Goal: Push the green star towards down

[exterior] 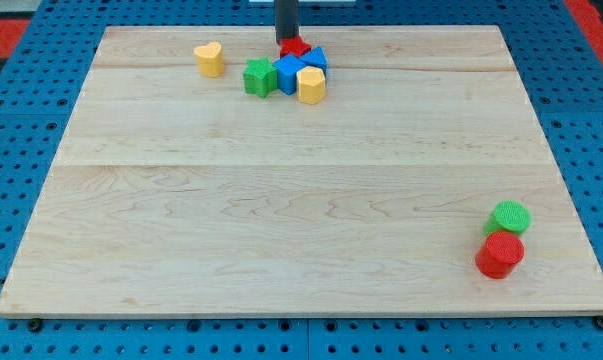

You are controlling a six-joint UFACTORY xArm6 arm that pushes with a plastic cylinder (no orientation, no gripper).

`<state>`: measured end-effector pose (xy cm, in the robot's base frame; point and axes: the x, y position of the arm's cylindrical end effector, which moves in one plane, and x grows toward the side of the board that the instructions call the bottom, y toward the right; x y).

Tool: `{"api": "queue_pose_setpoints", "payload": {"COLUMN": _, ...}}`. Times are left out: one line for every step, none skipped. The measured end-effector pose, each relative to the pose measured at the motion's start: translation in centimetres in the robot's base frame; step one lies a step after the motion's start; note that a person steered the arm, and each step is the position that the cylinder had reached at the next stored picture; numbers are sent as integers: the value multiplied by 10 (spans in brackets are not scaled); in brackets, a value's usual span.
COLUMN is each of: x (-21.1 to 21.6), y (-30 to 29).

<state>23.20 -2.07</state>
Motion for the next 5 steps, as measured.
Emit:
{"api": "queue_pose_setpoints", "payload": {"x": 20, "y": -4}}
{"api": "queue_pose_setpoints", "payload": {"x": 48, "y": -19}}
{"api": "queue_pose_setpoints", "payload": {"x": 75, "y": -34}}
{"api": "queue_pose_setpoints", "payload": {"x": 88, "y": -40}}
{"api": "queue_pose_setpoints", "payload": {"x": 78, "y": -40}}
